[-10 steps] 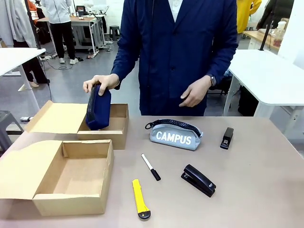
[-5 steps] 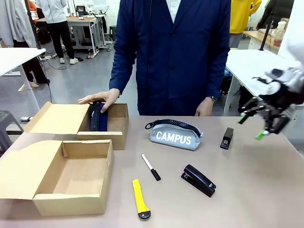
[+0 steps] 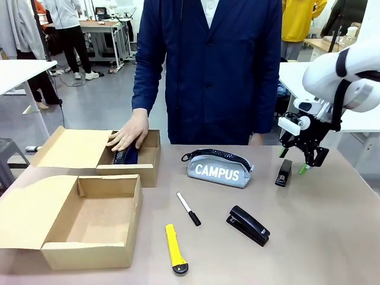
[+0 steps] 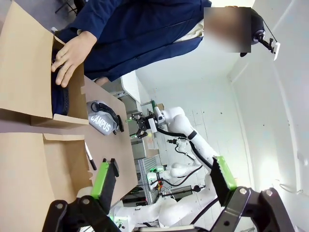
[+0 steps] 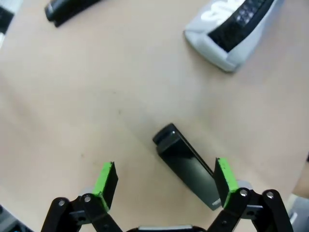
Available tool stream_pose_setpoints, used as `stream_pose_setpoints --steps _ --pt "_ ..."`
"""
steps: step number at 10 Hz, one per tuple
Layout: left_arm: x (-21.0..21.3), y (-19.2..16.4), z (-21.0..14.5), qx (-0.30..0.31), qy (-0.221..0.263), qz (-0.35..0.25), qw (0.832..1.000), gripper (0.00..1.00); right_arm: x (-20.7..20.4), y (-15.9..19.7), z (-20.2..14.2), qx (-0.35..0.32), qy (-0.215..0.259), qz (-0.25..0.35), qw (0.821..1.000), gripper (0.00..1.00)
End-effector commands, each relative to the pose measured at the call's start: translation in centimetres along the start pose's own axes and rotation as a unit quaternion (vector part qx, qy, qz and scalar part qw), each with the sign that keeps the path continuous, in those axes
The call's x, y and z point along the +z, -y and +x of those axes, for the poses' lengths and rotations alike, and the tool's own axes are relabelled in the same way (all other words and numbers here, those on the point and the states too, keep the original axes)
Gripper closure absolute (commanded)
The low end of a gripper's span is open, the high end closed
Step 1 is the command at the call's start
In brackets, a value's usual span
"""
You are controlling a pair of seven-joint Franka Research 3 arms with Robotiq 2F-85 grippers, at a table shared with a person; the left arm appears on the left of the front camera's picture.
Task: Place items inside the box.
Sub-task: Pick up a Pencil pouch or Stapler and place it inside the Mailer Box closest to the robot.
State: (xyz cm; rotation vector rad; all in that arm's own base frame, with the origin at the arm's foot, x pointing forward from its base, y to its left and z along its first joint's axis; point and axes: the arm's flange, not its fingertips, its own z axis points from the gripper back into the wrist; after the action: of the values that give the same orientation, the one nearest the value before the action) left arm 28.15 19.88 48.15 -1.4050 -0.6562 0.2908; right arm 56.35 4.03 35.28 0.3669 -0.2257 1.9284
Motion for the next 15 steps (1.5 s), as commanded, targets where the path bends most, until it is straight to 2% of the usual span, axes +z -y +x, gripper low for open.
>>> stream_pose_setpoints --steps 1,3,6,11,12,13,14,15 --pt "0.1 0.2 -0.1 -0.006 -0.001 -0.005 1.0 0.0 -0.8 1.7 -2.1 0.023 -0.004 -0.012 1.0 0.0" --pt "0.1 0.2 -0.1 -0.006 -0.001 -0.005 1.0 0.0 -1.5 2.4 -3.5 0.025 0.029 -0.02 0.999 0.0" --pt "0.1 0.2 -0.1 -0.006 -0.001 -0.005 1.0 0.0 -3.3 2.6 -3.9 0.028 0.041 -0.009 0.999 0.0" --pt "0.1 0.2 -0.1 -0.006 -0.001 -0.005 1.0 0.0 -4.0 2.7 -3.6 0.014 0.033 0.008 0.999 0.0" --pt "0.1 0.2 -0.1 -0.006 -0.001 -0.005 1.0 0.0 -4.2 2.8 -3.2 0.012 0.029 0.009 0.999 0.11" --pt "0.1 0.2 -0.1 -0.006 -0.001 -0.005 1.0 0.0 -4.4 2.9 -3.1 0.005 0.026 0.022 0.999 0.59" --pt "0.1 0.2 -0.1 -0.006 -0.001 -0.005 1.0 0.0 -4.7 3.1 -3.2 0.002 0.025 0.028 0.999 0.7" --pt "0.1 0.2 -0.1 -0.006 -0.001 -0.005 1.0 0.0 -4.7 3.1 -3.3 -0.001 0.029 0.034 0.999 1.0"
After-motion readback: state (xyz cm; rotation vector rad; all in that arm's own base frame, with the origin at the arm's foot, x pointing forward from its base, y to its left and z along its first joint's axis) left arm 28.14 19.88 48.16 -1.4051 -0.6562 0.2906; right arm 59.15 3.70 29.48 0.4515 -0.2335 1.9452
